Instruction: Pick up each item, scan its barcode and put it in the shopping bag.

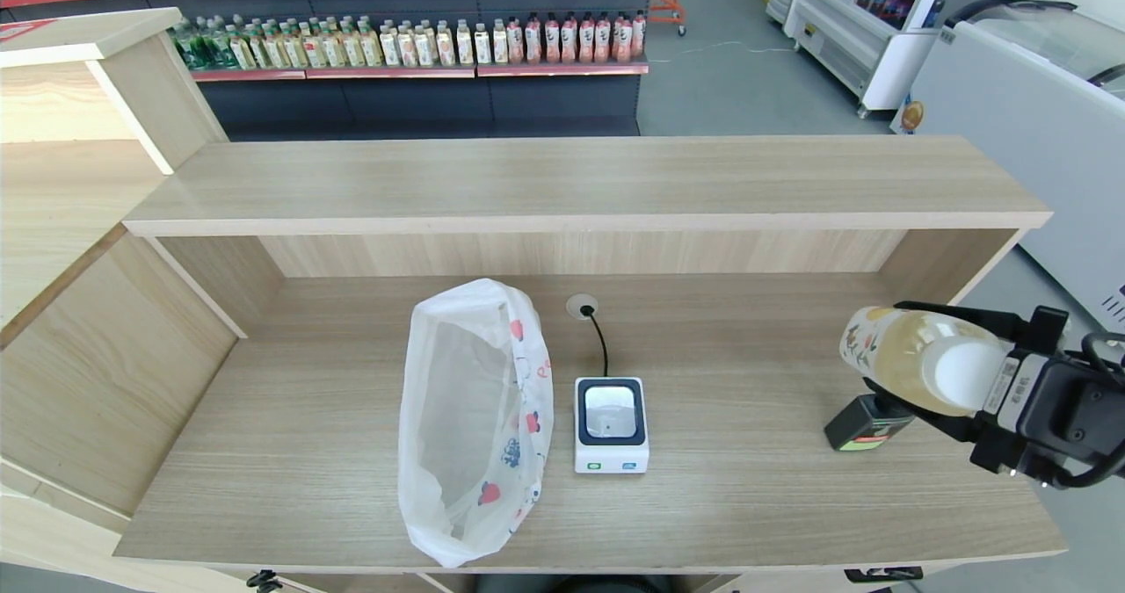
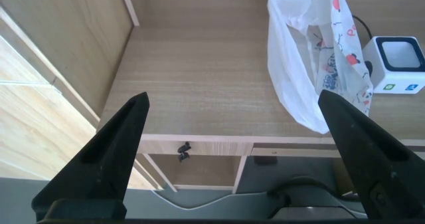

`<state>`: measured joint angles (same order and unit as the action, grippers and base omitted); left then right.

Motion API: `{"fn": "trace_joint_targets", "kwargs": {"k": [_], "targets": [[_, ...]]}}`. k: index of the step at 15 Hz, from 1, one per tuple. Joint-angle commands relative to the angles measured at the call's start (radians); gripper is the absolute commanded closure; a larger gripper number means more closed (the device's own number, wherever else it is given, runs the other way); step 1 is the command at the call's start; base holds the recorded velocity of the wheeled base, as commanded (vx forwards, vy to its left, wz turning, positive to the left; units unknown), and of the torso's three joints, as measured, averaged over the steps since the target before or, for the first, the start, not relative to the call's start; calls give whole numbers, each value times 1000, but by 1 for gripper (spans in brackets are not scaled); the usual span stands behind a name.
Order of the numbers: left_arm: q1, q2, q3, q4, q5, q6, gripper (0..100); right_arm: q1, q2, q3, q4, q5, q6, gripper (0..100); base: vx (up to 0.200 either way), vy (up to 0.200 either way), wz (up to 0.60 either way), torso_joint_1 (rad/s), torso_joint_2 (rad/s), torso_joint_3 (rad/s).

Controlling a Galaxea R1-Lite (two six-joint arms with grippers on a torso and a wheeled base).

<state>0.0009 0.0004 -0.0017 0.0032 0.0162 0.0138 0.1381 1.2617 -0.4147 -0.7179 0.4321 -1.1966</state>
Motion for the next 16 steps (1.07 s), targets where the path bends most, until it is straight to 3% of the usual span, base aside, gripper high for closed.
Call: {"fn": "trace_joint_targets", "kwargs": {"k": [1,9,16], "targets": [[-1,0,0,0,1,2,0,0,-4,-1,0,0,0,100,0,0,0,0,0,0],[-1,0,0,0,1,0,0,17,28,-12,5,2,3,100,0,175,0,4,2,4],[-1,0,0,0,1,0,0,-66,128,22,5,-3,164,100,0,0,0,0,0,0]]}}
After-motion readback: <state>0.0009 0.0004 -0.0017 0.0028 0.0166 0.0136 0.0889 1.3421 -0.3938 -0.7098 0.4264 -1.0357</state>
